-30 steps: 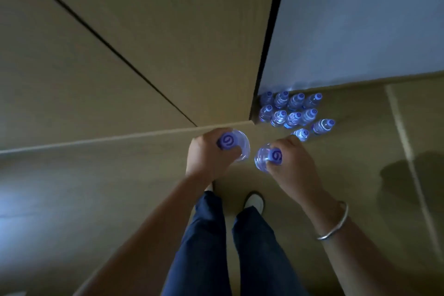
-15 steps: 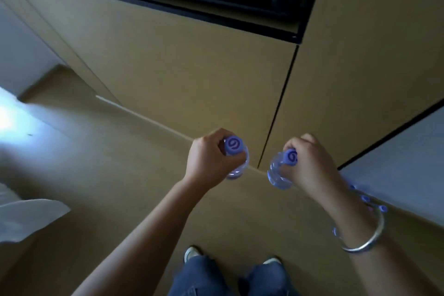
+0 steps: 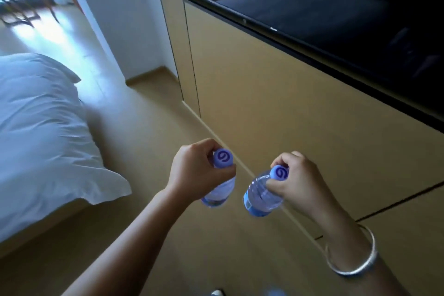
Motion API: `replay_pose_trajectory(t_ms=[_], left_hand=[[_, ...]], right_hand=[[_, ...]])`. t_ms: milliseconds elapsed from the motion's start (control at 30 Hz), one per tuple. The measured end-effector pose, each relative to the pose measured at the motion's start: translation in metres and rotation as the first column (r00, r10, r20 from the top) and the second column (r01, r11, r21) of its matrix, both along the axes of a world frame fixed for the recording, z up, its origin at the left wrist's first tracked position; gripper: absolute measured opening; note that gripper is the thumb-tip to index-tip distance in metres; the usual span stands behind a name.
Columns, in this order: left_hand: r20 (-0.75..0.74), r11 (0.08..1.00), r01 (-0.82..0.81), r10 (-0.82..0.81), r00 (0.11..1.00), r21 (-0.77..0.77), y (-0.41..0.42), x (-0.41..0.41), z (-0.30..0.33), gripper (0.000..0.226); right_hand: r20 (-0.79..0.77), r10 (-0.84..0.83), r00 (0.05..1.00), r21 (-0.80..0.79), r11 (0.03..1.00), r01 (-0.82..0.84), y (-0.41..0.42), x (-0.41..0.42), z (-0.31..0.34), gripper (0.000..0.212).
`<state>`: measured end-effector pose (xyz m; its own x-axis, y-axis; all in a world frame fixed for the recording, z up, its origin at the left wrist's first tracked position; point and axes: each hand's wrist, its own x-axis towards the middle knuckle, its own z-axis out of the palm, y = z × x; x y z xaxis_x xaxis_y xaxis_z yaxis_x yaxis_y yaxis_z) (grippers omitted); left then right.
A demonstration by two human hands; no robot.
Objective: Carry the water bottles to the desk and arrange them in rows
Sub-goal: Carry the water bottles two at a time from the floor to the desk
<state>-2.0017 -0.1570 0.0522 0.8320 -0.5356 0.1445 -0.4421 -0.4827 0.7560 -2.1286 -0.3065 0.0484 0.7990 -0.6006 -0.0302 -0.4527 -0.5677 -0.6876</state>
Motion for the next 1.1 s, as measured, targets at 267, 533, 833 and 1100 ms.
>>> replay_pose_trajectory(t_ms=[267,533,833,1100], left_hand=[[0.007,0.978,-0.207,0.207,0.978,-0.012,0.029,0.091,-0.01,0.019],[0.061,0.913,-0.405,0.407,0.911,-0.053,0.017,0.207,-0.014,0.031],[0.055,0.784,-0.612,0.619,0.784,-0.103,0.008,0.319,-0.004,0.024],[0.043,0.689,-0.717,0.724,0.689,-0.111,0.044,0.431,-0.007,0.02]], right_hand=[[0.012,0.279,0.96,0.004,0.96,-0.279,0.012,0.125,0.001,0.011],[0.038,0.505,0.862,-0.044,0.863,-0.504,-0.019,0.273,0.013,0.013],[0.034,0.706,0.707,-0.133,0.704,-0.697,-0.033,0.44,0.027,0.015],[0.041,0.75,0.66,-0.1,0.661,-0.744,-0.001,0.574,0.024,0.014]])
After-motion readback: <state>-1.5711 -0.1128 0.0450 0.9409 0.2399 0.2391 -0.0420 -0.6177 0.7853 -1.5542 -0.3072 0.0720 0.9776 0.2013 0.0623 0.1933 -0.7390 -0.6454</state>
